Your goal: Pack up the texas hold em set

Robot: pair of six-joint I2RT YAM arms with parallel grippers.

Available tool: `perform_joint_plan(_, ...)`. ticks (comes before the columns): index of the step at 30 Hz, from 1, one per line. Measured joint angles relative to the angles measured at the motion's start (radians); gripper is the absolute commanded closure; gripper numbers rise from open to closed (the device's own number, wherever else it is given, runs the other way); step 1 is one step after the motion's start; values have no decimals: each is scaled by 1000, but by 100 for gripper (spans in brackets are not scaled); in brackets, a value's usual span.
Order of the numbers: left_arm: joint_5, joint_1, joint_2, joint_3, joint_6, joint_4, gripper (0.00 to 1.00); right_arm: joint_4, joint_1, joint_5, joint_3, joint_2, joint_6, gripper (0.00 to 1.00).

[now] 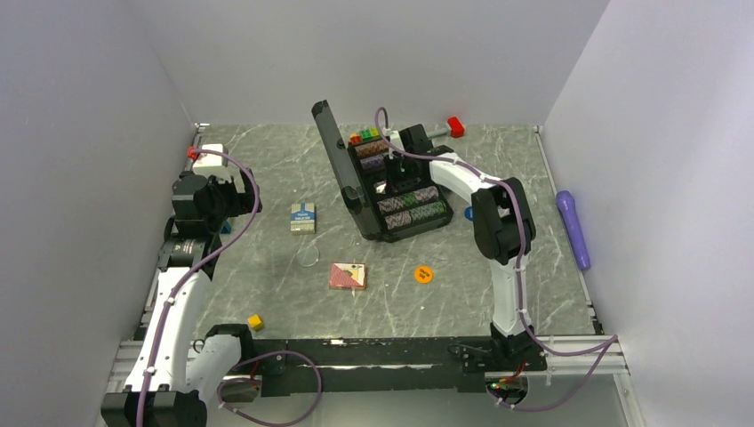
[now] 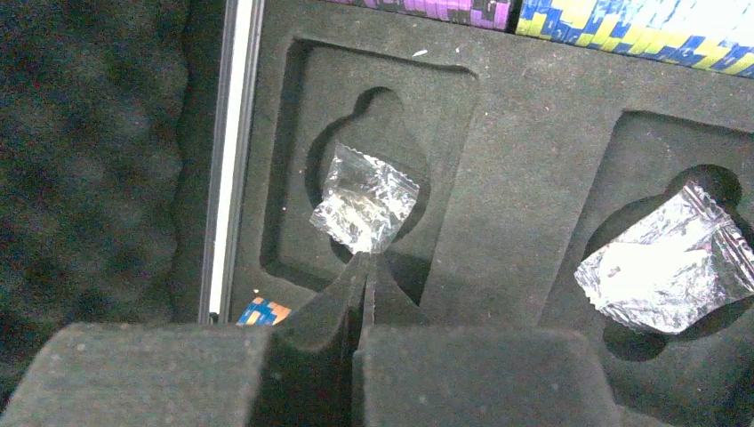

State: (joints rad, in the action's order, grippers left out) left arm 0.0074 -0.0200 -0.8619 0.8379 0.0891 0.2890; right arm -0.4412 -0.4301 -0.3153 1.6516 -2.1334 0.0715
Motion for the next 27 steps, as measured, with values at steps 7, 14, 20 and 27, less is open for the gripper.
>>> perform_joint_plan(7,0,0,0,0,0,0,1,-32,-8,24,39,-23,24,100)
perform_joint_plan(14,0,0,0,0,0,0,1,-81,-14,36,86,-48,34,93)
perform_joint_plan(20,0,0,0,0,0,0,1,-101,-22,47,106,-53,38,66)
perform_joint_plan(27,-1,0,0,0,0,0,1,-115,-38,48,122,-53,39,51)
